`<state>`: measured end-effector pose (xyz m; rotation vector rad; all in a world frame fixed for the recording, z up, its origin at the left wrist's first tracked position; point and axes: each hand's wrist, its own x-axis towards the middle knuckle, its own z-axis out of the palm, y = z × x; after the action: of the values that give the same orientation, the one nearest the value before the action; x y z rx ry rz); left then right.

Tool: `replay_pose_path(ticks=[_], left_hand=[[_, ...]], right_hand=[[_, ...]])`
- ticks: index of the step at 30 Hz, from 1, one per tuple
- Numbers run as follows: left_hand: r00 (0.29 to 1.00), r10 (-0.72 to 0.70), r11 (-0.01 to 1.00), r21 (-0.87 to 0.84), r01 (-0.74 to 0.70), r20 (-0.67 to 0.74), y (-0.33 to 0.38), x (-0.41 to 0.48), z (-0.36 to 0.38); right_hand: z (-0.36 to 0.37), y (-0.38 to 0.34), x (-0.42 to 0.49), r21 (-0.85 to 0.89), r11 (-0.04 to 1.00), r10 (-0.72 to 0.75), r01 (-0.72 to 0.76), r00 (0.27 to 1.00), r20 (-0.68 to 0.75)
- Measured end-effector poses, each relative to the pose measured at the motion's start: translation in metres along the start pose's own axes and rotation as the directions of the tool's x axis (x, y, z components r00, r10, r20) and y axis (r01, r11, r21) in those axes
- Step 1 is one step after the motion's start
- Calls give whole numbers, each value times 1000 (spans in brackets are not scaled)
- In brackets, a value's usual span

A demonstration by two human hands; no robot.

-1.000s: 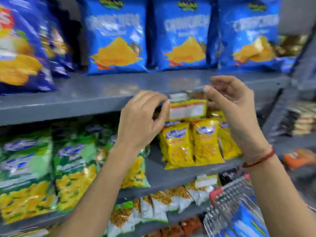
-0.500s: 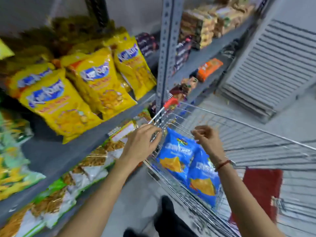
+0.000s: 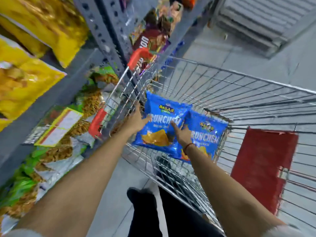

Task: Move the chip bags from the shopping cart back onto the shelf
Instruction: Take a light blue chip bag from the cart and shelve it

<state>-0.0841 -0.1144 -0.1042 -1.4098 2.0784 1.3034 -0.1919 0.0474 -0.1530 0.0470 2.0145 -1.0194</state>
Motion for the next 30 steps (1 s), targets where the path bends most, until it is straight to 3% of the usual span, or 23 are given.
replay_pose_path(ticks=[5,9,15,22,26,30], left_hand=[[981,-191,946,-274,173,-37,-4,51,31],[951,-298,912,-268,310,87,-20,65,50],[926,-363,875,-304,377,105,-7,61,54],[955,-140,877,-415,243,262,6,17,28],[982,-37,869,-479,123,187,21,-16,13],[993,111,856,-506,-109,-27,46,-57,-6]], right_hand=[[16,5,34,149,984,91,-97,995,41],[19,17,53,185,973,129,-135,991,43],[17,5,58,116,985,133,-125,989,-70],[-1,-17,21,174,984,-6,29,991,-133],[-21,-40,-14,208,969,-94,131,980,-176],[-47,-76,-54,231,934,-212,271,945,-251]])
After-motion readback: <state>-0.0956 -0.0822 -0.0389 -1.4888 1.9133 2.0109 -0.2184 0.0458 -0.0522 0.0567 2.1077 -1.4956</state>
